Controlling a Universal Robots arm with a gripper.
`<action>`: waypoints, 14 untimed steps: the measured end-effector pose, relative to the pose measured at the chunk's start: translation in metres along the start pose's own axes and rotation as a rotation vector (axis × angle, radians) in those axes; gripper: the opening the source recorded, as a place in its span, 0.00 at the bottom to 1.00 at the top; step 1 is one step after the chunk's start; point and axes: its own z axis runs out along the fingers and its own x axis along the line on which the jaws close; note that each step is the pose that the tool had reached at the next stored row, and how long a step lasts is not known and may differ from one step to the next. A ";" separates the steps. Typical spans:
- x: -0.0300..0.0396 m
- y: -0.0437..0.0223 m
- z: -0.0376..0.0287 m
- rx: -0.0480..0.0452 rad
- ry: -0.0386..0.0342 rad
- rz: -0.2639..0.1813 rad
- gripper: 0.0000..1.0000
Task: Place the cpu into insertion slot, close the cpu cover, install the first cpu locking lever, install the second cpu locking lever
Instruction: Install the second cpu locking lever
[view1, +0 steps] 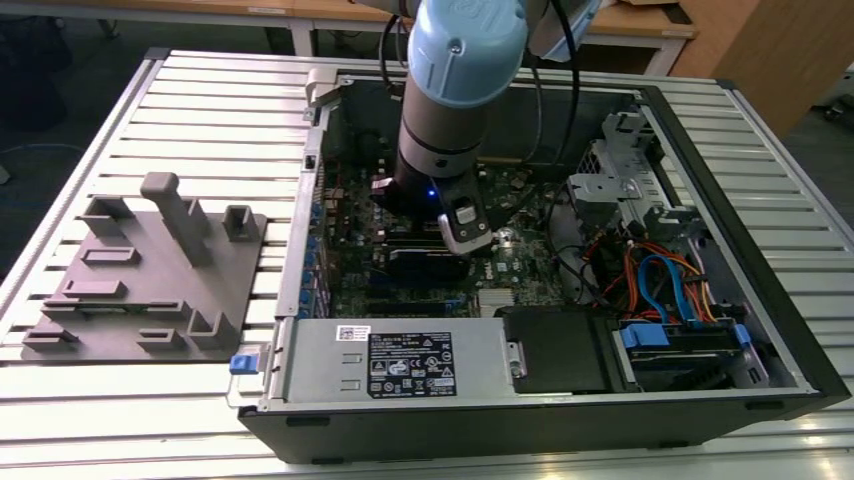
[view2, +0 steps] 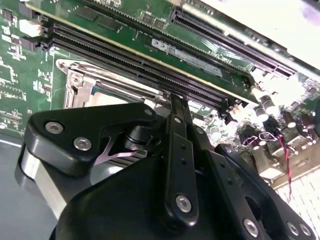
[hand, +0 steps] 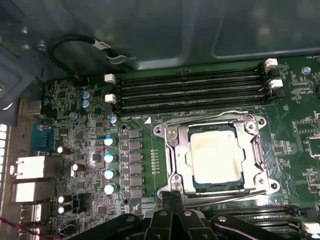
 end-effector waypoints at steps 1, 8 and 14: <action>0.0001 -0.0004 0.0009 -0.0002 0.0003 0.000 0.10; 0.0023 -0.0009 0.0026 -0.0169 0.0017 -0.001 0.10; 0.0030 0.0011 -0.0052 -0.0171 0.0018 -0.001 0.10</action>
